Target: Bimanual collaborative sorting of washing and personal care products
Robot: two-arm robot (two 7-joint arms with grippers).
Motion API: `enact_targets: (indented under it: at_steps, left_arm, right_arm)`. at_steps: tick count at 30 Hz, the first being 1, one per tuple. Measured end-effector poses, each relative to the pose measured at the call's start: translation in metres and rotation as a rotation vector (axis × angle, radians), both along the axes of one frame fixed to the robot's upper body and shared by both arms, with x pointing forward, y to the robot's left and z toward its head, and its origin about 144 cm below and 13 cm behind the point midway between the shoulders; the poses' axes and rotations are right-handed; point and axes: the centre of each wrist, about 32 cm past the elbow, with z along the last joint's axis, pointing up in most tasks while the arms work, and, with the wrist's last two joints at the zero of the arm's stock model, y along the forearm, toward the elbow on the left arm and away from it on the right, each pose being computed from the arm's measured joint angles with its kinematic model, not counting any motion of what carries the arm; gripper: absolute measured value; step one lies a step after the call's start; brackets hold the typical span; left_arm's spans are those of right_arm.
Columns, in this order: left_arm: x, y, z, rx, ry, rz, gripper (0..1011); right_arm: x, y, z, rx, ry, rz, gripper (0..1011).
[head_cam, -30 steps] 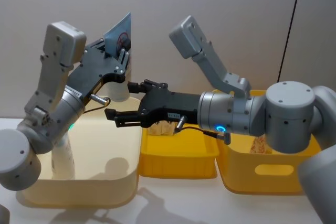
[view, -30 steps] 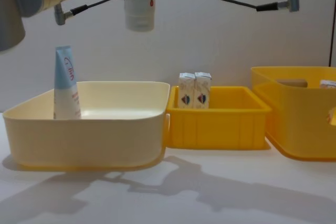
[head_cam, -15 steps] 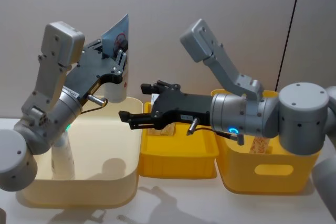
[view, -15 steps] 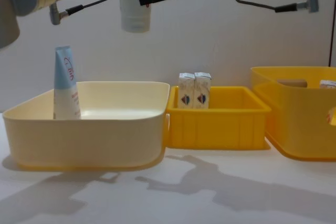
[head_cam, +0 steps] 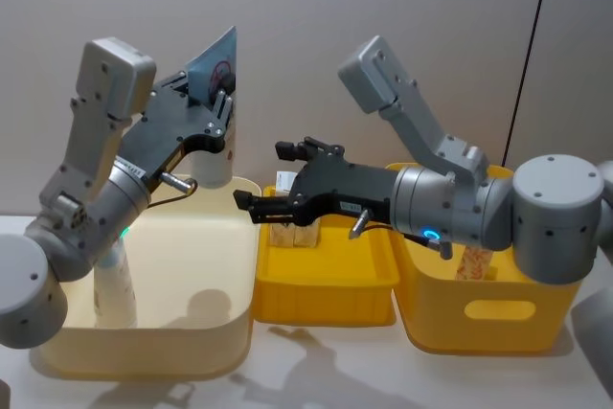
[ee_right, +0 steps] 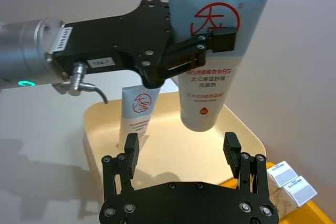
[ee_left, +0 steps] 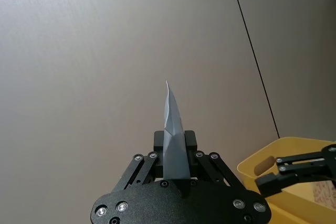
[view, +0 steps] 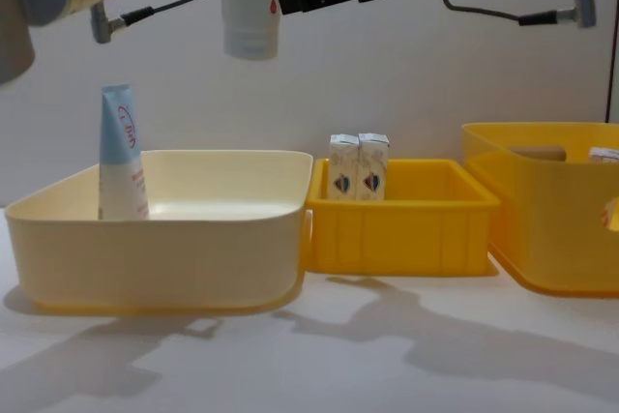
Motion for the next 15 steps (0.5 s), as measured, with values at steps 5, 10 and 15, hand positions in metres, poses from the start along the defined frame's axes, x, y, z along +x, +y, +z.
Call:
enact_targets:
  at_steps: [5, 10, 15]
  left_arm:
    - [0.0, -0.001, 0.001, 0.002, 0.005, -0.011, 221]
    - [-0.001, -0.004, 0.003, 0.005, 0.01, -0.027, 221]
    - [0.0, -0.006, 0.006, 0.01, 0.008, -0.038, 222]
  right_arm:
    - [0.004, 0.001, -0.002, 0.007, -0.026, -0.036, 1001]
    - [0.007, 0.001, -0.004, 0.013, -0.037, -0.056, 1001]
    - [0.012, 0.002, -0.006, 0.016, -0.045, -0.07, 1001]
